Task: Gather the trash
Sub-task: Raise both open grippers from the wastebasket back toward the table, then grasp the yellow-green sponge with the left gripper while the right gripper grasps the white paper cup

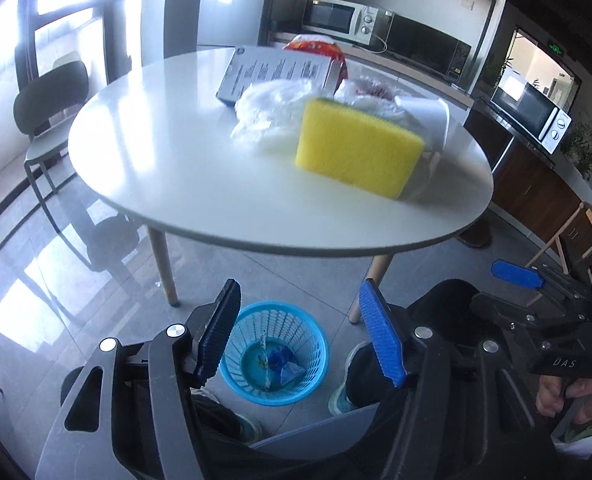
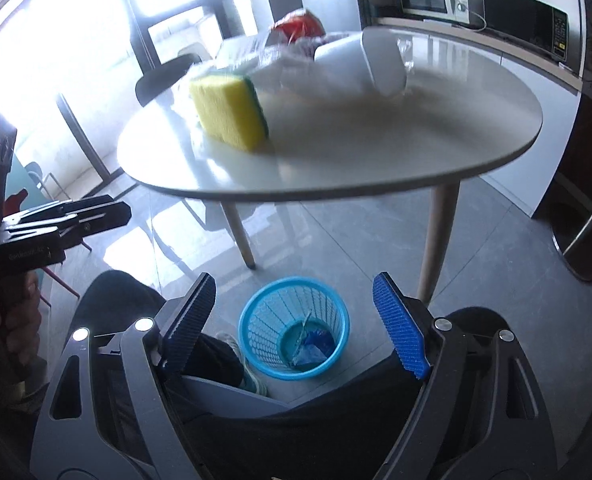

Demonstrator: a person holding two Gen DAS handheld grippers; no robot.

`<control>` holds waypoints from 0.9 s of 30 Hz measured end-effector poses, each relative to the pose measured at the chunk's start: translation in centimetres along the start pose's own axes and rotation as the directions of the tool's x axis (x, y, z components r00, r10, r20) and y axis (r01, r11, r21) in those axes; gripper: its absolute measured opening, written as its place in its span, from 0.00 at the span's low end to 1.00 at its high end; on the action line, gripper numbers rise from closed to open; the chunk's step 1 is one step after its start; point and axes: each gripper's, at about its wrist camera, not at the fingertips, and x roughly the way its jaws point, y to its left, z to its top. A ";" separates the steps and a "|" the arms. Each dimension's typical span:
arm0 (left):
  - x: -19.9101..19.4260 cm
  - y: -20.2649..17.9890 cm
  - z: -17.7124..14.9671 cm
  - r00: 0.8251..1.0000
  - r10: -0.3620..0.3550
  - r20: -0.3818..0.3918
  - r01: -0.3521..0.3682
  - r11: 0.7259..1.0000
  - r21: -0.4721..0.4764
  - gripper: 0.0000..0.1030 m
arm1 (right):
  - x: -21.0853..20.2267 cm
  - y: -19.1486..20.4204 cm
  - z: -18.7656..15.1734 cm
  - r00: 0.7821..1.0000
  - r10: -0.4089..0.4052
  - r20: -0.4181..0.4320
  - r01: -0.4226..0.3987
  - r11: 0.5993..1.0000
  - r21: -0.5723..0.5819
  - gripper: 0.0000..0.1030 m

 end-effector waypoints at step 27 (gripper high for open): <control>2.9 -7.3 5.8 0.999 -0.001 0.045 -0.001 1.000 0.027 0.70 | 3.6 -5.2 14.4 0.992 0.084 0.091 -0.084 0.996 -0.005 0.63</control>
